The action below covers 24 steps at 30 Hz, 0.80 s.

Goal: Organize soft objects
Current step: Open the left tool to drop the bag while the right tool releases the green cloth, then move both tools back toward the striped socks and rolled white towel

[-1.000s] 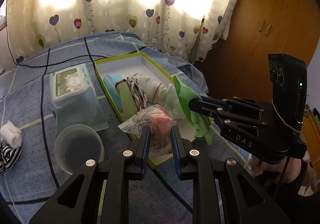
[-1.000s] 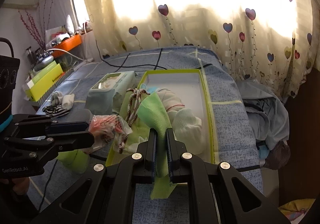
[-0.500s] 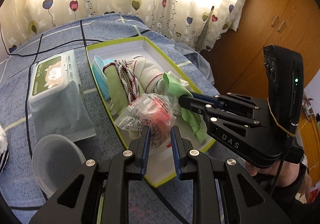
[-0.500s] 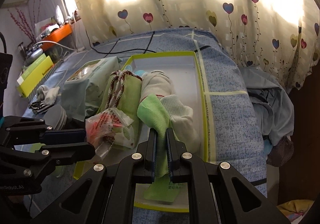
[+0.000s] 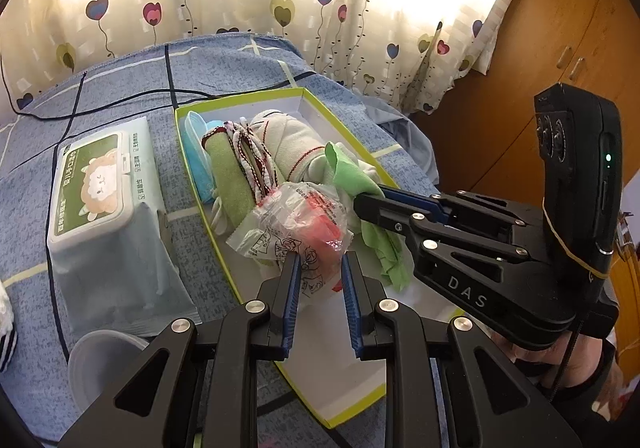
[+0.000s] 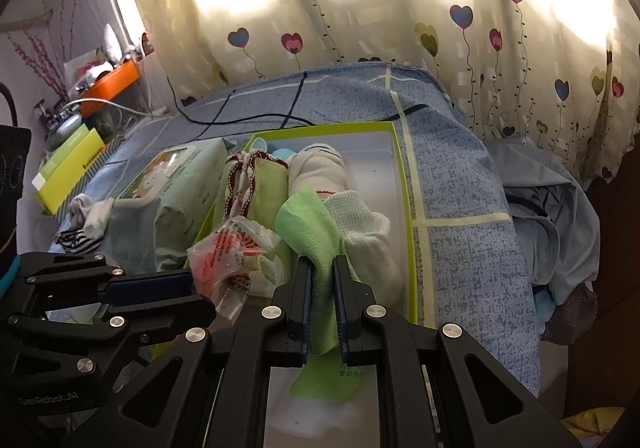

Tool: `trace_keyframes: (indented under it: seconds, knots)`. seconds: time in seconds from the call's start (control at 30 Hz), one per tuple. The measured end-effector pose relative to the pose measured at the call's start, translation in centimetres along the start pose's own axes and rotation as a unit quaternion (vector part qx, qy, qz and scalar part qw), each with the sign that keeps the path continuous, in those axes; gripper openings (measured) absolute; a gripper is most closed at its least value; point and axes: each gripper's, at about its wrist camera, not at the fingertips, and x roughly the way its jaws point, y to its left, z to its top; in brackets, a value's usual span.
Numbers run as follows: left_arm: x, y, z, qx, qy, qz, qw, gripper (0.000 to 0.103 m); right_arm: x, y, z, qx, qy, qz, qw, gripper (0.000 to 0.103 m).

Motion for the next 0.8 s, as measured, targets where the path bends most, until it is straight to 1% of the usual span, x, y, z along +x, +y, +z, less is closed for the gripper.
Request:
trace_keyframes:
  seconds: [0.03,0.1,0.13,0.27,0.3,0.37,0.4,0.43,0.63,0.8]
  knots:
    - [-0.2,-0.1,-0.1,0.004,-0.001,-0.002,1.0,0.022,-0.2,0.2,-0.1,-0.002,0.0,-0.002,1.0,0.021]
    - [-0.5,-0.5,-0.3,0.013,-0.001,-0.019,0.9997,0.022,-0.7,0.6,-0.4,-0.009,-0.002,-0.015,1.0,0.042]
    - [-0.6,-0.5,-0.4,0.015,-0.001,-0.024,0.9996,0.022,-1.1,0.8,-0.6,-0.01,-0.006,-0.018,1.0,0.045]
    - [-1.2,-0.6,-0.9,0.021,-0.005,-0.031,0.9993,0.024,-2.4,1.0,-1.1,-0.007,-0.015,-0.021,1.0,0.047]
    - [-1.3,-0.6,-1.0,0.023,-0.005,-0.031,0.9992,0.026,-2.7,1.0,-1.2,-0.004,-0.018,-0.025,1.0,0.048]
    - [-1.3,-0.7,-1.1,0.026,-0.002,-0.034,0.9991,0.035,-3.4,0.8,-1.5,0.001,-0.024,-0.033,0.999,0.048]
    - [-1.3,-0.7,-1.2,0.027,-0.003,-0.035,0.999,0.042,-3.7,0.7,-1.6,0.003,-0.026,-0.034,0.999,0.048]
    - [-1.4,-0.8,-1.3,0.029,-0.004,-0.036,0.9989,0.045,-4.0,0.7,-1.7,0.005,-0.028,-0.036,0.999,0.048]
    - [-2.4,-1.2,-1.7,0.037,-0.011,-0.039,0.9985,0.045,-5.3,1.0,-2.2,0.008,-0.036,-0.044,0.998,0.049]
    - [-3.7,-1.0,-2.1,0.034,-0.021,-0.043,0.9983,0.045,-6.3,2.2,-2.3,0.001,-0.044,-0.044,0.998,0.049]
